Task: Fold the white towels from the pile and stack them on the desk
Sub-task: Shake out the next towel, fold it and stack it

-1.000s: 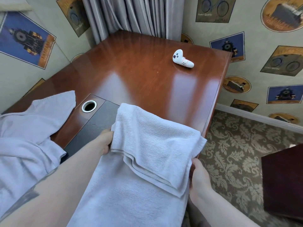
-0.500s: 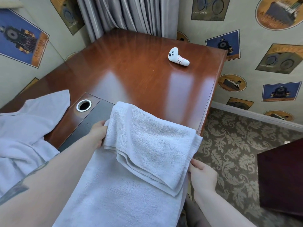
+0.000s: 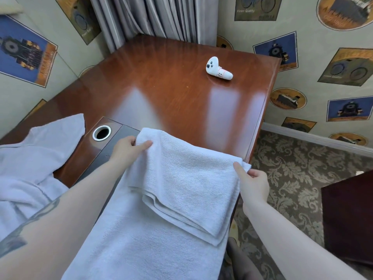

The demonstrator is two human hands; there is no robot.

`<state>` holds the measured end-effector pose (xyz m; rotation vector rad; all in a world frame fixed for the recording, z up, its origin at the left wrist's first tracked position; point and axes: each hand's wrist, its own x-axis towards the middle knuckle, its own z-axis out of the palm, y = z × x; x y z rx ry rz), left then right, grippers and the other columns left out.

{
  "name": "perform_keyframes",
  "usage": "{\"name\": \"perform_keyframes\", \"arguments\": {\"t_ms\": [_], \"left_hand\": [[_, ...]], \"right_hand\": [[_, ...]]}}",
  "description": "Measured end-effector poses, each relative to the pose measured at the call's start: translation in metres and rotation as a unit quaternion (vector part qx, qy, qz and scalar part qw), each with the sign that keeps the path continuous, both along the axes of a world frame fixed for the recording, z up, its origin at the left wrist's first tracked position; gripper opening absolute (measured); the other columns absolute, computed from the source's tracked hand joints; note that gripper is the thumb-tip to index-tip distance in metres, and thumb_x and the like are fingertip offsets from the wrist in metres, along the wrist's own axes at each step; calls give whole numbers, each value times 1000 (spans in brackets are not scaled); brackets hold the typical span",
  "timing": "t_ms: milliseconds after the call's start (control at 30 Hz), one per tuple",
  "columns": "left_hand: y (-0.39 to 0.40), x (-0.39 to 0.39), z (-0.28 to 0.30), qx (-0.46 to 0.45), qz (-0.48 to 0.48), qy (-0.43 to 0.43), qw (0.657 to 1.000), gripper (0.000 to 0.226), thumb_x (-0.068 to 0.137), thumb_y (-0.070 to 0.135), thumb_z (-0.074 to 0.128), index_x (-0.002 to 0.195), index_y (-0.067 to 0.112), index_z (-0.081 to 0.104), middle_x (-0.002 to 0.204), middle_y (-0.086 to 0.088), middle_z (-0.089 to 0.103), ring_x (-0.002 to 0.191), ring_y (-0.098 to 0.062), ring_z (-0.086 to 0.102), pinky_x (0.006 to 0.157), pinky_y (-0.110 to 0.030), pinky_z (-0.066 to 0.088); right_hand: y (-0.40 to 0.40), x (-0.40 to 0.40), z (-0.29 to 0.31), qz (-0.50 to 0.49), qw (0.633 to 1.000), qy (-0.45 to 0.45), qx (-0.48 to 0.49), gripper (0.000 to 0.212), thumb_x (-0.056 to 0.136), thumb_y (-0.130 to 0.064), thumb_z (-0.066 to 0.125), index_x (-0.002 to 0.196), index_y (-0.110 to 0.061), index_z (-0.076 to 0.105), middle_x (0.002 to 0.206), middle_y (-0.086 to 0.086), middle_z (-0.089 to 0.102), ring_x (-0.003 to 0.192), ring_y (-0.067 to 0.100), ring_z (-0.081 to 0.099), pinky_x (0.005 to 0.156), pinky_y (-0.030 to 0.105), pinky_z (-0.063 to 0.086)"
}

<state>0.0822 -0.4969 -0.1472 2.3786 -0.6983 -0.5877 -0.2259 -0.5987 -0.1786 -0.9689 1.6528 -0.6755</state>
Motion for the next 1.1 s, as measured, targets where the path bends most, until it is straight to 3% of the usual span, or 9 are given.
{"name": "perform_keyframes", "arguments": {"t_ms": [267,400,533,600,700,800,933,1033,1100], "left_hand": [[11,-7,-14,50,-15,-2,999,37,87,53,64,95,18,53,89,5,59,82,-18,54,66,-31,36],[29,3,-15,21,-20,15,999,34,76,49,77,88,22,61,81,10,64,73,-5,58,58,-23,39],[36,5,-19,5,-3,39,999,30,75,42,81,81,18,64,76,2,68,68,-15,60,56,-27,41],[32,11,-11,39,6,114,993,33,72,45,82,85,18,68,79,2,72,70,-15,67,57,-26,47],[17,28,8,30,41,286,957,59,61,60,79,99,15,73,94,-2,76,85,-18,72,76,-30,53],[-8,37,15,-4,50,346,937,75,61,67,75,114,14,69,112,-8,72,104,-26,68,93,-38,50],[-35,28,-10,-18,121,224,967,59,82,54,70,120,9,63,114,-5,66,111,-27,60,101,-38,45],[-39,14,-28,-103,146,114,977,26,92,34,64,83,10,59,74,-1,52,73,-19,46,62,-29,37],[-39,9,-37,-128,159,58,977,34,92,31,62,66,18,44,63,2,36,64,-17,31,55,-31,26]], "right_hand": [[-4,24,-3,88,980,174,-28,66,76,-48,78,122,-8,52,122,9,46,114,32,51,90,41,44],[-17,20,-3,84,973,161,-141,30,84,-37,73,92,-12,58,103,1,44,89,27,54,73,33,37],[-42,23,0,14,1000,9,-2,26,80,-24,80,69,-12,60,79,3,61,79,21,56,69,29,45],[-48,23,0,9,997,-46,57,23,79,-17,81,75,1,67,87,17,71,85,23,63,87,38,54],[-52,22,-2,64,998,26,-11,41,81,-27,77,94,11,66,88,27,67,77,24,59,76,33,48],[-47,26,-2,103,986,116,-64,37,88,-37,65,65,-9,56,62,2,52,68,26,50,56,32,32],[-44,38,-9,122,963,213,-112,38,100,-43,44,91,-9,58,93,13,62,93,36,56,69,36,32],[-51,43,-16,134,951,250,-125,41,104,-44,33,107,-11,56,105,14,63,99,37,56,72,37,30],[-57,41,-22,157,939,271,-143,40,103,-48,32,102,-14,53,94,8,60,91,34,55,70,37,31]]}}
